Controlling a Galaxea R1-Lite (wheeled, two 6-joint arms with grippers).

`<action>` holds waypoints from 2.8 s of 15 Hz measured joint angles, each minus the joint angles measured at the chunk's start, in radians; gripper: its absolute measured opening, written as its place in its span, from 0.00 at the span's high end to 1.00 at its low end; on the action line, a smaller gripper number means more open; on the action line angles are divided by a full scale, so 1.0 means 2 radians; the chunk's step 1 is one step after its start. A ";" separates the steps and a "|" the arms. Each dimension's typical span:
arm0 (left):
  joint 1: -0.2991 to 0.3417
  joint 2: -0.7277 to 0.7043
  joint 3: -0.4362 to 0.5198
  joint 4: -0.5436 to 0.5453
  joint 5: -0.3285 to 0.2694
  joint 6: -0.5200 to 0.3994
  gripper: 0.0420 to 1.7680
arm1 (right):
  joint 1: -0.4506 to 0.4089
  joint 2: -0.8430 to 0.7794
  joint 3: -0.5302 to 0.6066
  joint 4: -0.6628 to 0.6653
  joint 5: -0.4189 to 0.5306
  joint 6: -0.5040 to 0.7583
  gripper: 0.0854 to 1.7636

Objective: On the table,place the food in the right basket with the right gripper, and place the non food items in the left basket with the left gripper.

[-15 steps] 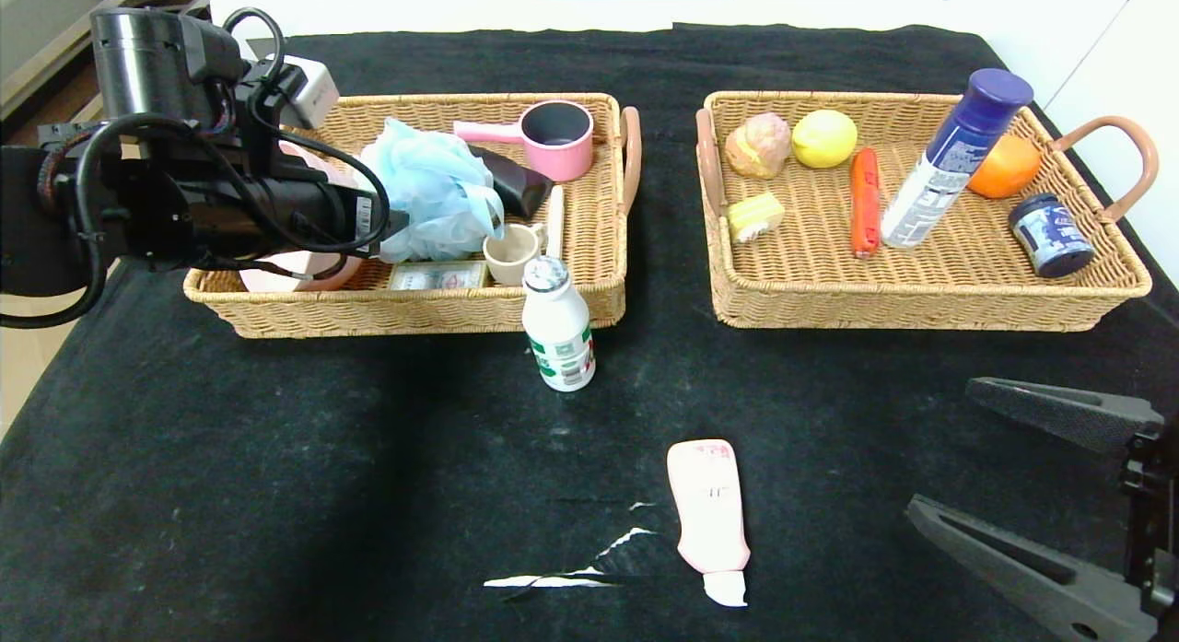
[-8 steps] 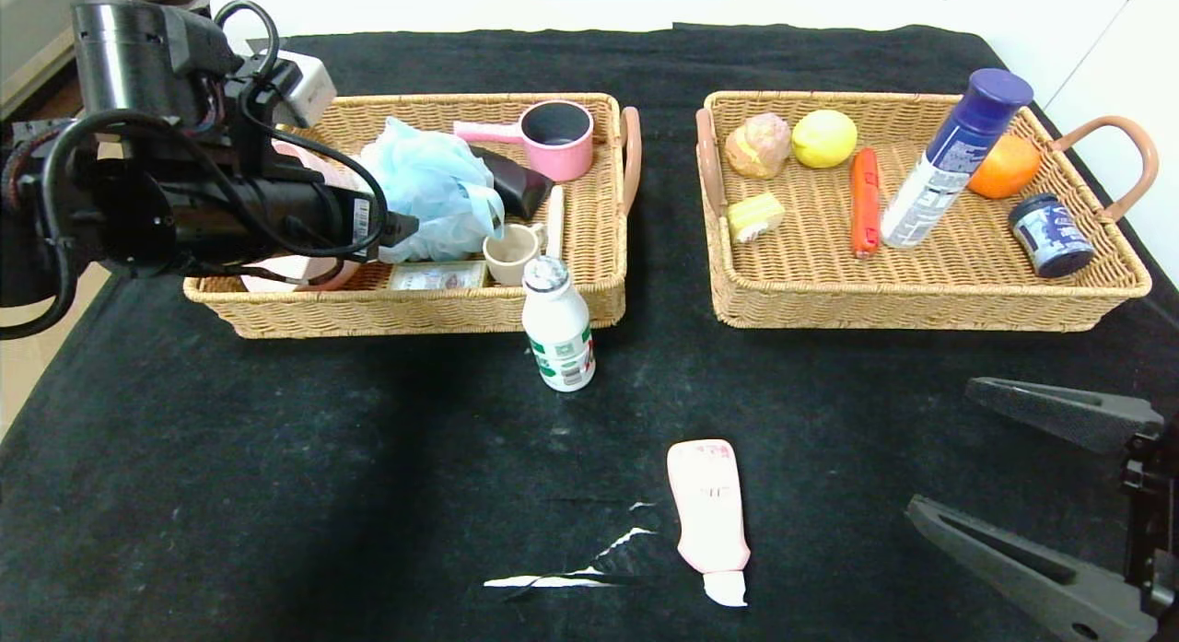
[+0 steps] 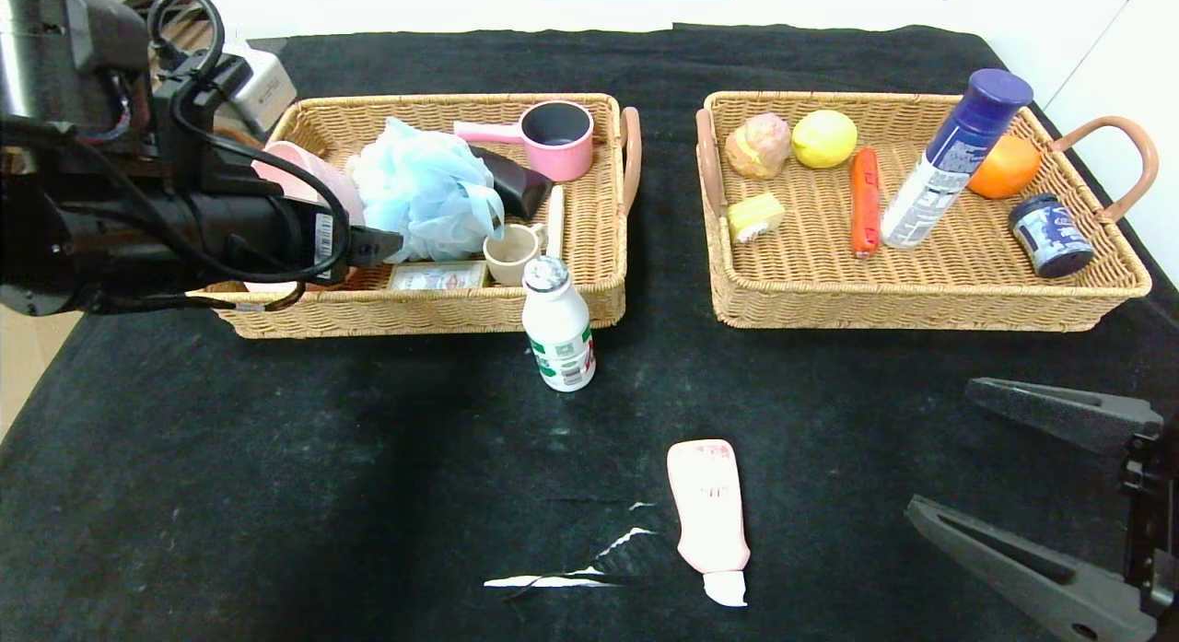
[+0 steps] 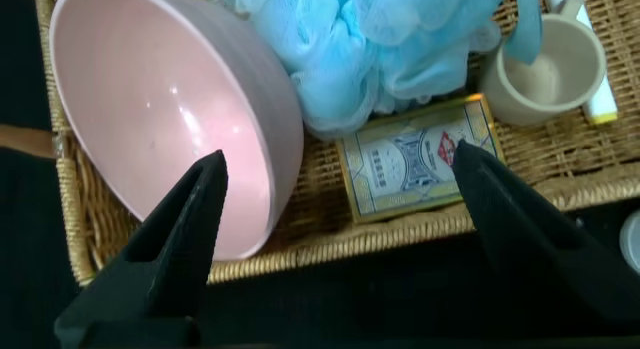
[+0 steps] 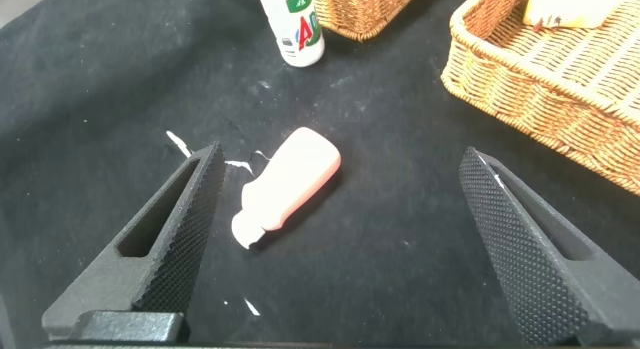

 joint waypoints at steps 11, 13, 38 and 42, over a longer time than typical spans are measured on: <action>-0.069 -0.115 0.139 -0.008 -0.002 -0.012 0.04 | 0.000 0.006 0.004 -0.004 -0.001 -0.001 0.03; -0.106 -0.126 0.159 -0.010 -0.002 -0.020 0.04 | 0.000 0.006 0.005 -0.004 -0.001 -0.001 0.03; -0.225 0.020 0.179 -0.214 0.022 -0.056 0.03 | 0.001 0.005 0.006 -0.005 -0.001 -0.001 0.03; -0.220 0.034 0.160 -0.214 0.020 -0.055 0.03 | 0.001 0.005 0.006 -0.005 -0.001 -0.001 0.03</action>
